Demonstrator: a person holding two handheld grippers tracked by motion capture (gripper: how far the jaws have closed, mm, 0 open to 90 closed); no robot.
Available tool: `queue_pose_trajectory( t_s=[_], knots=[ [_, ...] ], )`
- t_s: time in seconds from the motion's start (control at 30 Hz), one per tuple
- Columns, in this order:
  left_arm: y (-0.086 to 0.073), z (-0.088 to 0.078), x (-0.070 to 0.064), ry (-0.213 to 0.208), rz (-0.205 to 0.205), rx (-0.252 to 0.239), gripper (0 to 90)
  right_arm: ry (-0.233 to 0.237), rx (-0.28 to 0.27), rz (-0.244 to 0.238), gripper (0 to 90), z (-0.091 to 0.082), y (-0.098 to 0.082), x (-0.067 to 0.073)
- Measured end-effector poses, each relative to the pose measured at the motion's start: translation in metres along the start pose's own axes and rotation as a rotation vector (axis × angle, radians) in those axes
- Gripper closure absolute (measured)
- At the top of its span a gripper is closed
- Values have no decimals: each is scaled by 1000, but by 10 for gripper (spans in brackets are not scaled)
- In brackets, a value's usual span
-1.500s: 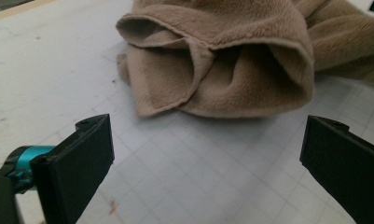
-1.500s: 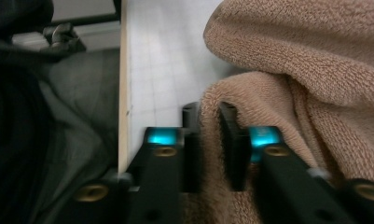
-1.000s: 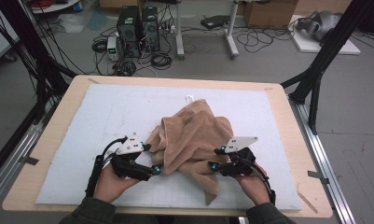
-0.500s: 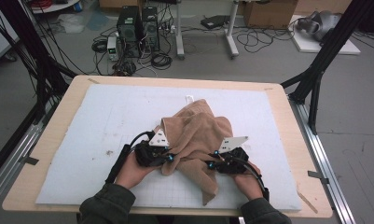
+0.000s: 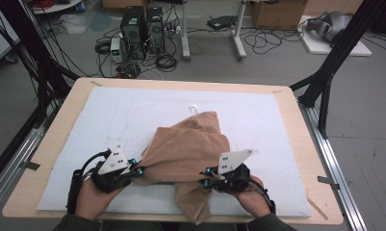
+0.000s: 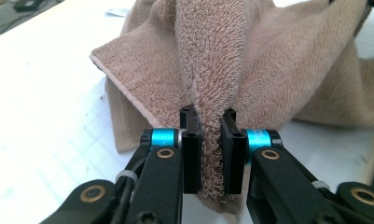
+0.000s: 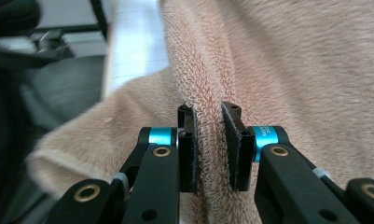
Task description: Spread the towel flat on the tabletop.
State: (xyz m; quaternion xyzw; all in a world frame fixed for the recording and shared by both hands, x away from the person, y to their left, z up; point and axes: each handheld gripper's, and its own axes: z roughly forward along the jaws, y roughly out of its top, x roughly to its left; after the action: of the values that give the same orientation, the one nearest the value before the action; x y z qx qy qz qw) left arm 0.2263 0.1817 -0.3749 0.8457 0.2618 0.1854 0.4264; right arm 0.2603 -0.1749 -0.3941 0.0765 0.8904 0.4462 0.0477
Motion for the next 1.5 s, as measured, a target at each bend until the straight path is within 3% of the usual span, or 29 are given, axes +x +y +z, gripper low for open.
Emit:
queue_pose_trajectory(
  t_s=[0.1,0.2,0.27,0.33,0.37,0.4,0.5,0.6,0.63,0.7,0.73,0.77,0.8,0.83,0.87,0.9,0.93,0.97,1.0,1.03,1.07,1.1,1.13,1.3,1.37,1.5],
  knots=[
    [-14,-9,-11,-10,5,18,814,51,40,-4,779,13,-8,20],
    [-31,-6,-21,-29,-4,47,814,69,50,14,775,19,-16,26],
    [-38,-3,-21,-58,-18,53,807,73,45,35,708,19,-19,26],
    [-38,-4,-17,-51,-35,38,707,87,26,52,641,14,-18,23],
    [-35,-7,-14,-50,-42,21,580,60,17,45,601,9,-16,22],
    [-31,-10,-10,-52,-45,4,580,46,2,50,592,2,-15,19],
    [-14,-16,3,-42,-42,-32,481,-41,-31,64,552,-21,-11,4],
    [2,-3,16,-33,-24,-37,476,-161,-18,61,512,-33,-9,-16],
    [6,5,21,-38,-22,-29,476,-229,4,71,491,-35,-9,-36],
    [11,26,32,-42,-31,-12,474,-255,6,86,463,-31,-12,-54],
    [12,38,37,-44,-49,11,474,-255,6,86,463,-31,-12,-54],
    [13,49,42,-28,-50,37,446,-278,23,101,455,-24,-16,-70],
    [12,59,45,-5,-50,58,446,-278,23,101,455,-24,-16,-70],
    [12,68,49,-5,-54,75,404,-270,48,132,438,-17,-23,-83],
    [11,76,51,-17,-59,90,403,-270,48,132,438,-17,-23,-83],
    [11,83,52,-21,-57,104,403,-258,54,163,436,-13,-27,-88],
    [10,89,52,-39,-60,111,465,-249,98,187,428,-6,-36,-93],
    [9,94,53,-82,-57,123,465,-249,98,187,428,-6,-36,-93],
    [8,98,52,-113,-55,131,584,-227,122,216,430,-1,-39,-96],
    [7,102,50,-122,-50,145,707,-206,138,236,470,2,-42,-97],
    [5,103,48,-128,-38,155,815,-183,150,240,566,6,-44,-97],
    [4,103,45,-122,-28,152,878,-156,157,234,647,9,-44,-94],
    [4,101,44,-113,-22,156,892,-139,158,193,770,9,-39,-87],
    [-1,74,42,-48,-28,101,896,-140,121,132,789,0,-23,-72],
    [-6,58,43,-24,-36,85,897,-133,76,119,789,-7,-18,-64],
    [-17,26,41,26,-43,55,897,-95,54,86,787,-10,-10,-41]
  ],
)
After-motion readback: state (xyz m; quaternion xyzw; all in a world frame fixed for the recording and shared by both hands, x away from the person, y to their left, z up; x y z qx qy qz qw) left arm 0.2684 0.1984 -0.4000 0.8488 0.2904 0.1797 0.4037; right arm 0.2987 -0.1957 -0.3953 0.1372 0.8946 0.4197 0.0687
